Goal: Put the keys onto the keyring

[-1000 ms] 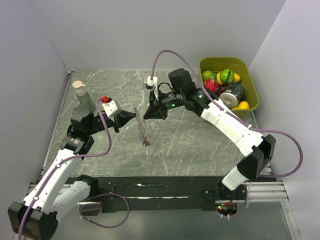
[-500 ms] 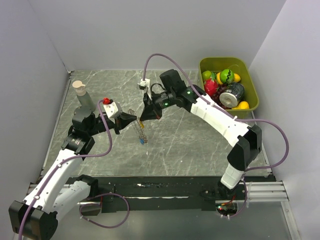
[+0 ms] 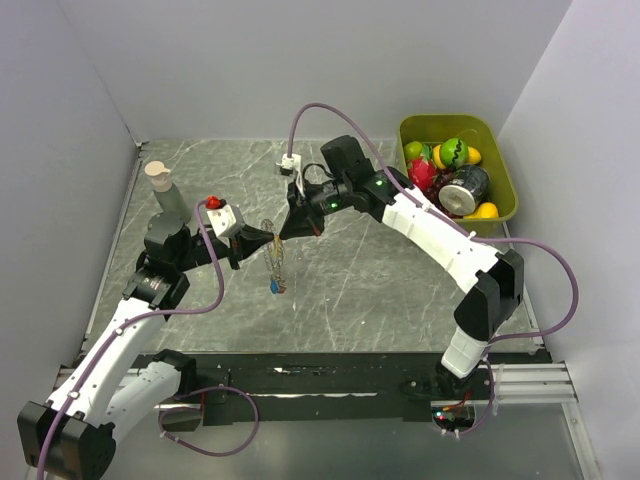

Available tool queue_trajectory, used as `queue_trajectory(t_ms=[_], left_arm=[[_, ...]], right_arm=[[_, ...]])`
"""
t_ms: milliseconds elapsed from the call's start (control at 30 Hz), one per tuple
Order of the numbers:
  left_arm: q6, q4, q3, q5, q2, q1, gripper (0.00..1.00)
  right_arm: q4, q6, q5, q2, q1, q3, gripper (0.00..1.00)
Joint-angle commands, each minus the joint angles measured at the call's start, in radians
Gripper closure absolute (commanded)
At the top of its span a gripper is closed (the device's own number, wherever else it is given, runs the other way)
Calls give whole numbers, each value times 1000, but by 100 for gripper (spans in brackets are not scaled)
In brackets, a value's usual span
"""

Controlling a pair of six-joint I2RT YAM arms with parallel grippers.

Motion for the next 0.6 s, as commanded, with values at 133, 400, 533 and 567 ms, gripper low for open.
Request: queue_trajectory(t_ms=[133,400,533,567], left_arm=[[4,81,12,28,-23,-5,99],[-1,87,14,27,-20,-6,99],[-4,92,9,24,-20,-6,99],[-4,95,9,22,-20,-6,99]], right_arm=[[18,-16,-51,-2,-21,-18,100],[10,-24,-70,13,-23,-26,100],[11,-28,-80,13,-24,-35,100],[6,-30,-83,16,-24,-38,100]])
